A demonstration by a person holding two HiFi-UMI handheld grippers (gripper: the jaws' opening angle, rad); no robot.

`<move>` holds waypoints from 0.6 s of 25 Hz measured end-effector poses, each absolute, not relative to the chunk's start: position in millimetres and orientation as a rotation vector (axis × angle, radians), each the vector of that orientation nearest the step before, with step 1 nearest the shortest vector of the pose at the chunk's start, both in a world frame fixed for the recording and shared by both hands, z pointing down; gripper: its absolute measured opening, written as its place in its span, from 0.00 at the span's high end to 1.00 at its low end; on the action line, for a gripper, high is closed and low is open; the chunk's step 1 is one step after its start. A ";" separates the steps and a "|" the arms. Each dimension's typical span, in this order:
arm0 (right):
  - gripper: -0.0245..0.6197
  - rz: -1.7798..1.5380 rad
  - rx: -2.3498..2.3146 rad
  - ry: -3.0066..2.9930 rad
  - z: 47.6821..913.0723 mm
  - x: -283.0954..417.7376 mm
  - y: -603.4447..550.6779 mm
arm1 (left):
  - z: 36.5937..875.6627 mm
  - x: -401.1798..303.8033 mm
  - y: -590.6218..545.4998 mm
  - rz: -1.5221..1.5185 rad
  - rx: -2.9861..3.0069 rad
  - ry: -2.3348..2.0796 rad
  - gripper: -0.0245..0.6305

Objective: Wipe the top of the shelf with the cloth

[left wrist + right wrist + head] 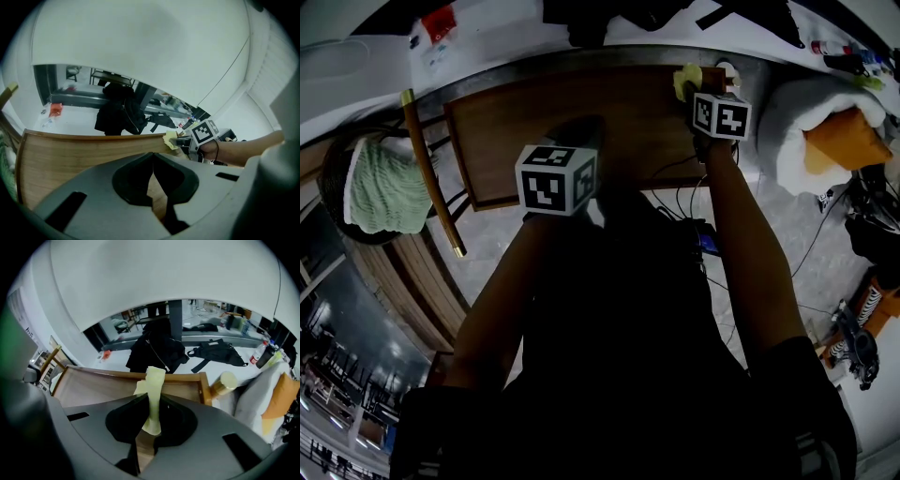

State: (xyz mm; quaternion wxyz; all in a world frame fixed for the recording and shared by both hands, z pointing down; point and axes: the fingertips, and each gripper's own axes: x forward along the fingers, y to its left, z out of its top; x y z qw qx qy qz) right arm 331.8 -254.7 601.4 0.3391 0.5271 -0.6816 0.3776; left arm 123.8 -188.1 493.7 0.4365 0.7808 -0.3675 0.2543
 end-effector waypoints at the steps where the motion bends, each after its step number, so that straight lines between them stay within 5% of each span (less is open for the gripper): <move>1: 0.89 0.985 1.394 -1.756 601.1 338.8 -254.7 | 493.3 122.5 -187.7 0.632 1.941 -0.917 0.95; 15: 0.89 0.923 1.714 -1.405 591.1 399.5 -240.2 | 474.4 63.3 -167.6 0.604 1.936 -0.968 0.95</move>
